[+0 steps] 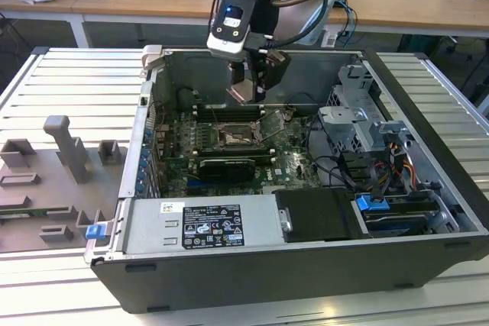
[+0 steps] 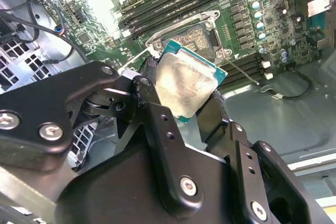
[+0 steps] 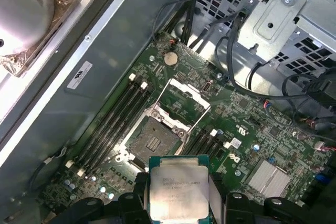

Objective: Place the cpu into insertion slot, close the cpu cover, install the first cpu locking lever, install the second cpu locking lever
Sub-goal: 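Place the cpu into insertion slot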

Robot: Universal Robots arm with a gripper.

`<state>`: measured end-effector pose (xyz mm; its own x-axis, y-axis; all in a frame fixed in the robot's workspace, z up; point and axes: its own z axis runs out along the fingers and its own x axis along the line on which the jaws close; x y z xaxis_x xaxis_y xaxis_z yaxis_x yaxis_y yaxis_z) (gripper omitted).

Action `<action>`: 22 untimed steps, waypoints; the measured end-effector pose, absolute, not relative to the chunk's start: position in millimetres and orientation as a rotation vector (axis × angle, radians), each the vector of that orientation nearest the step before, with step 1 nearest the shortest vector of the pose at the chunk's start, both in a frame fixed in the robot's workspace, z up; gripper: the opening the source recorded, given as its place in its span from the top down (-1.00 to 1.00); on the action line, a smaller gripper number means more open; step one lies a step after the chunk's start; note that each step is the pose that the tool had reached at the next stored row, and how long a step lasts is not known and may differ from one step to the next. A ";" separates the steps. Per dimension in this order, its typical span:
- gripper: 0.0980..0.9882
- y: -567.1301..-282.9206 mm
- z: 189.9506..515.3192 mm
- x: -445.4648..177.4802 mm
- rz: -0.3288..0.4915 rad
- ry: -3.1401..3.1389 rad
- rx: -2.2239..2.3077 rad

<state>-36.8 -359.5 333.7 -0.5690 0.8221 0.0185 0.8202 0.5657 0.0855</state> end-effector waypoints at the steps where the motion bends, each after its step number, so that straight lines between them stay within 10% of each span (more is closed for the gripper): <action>1: 0.00 -359.5 333.5 -36.8 0.131 2.755 1.455; 22: 0.00 -359.5 329.3 -36.8 0.129 2.672 1.594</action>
<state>-36.8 -359.5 329.3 -0.4758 0.8794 0.0185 0.8770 0.4727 0.0855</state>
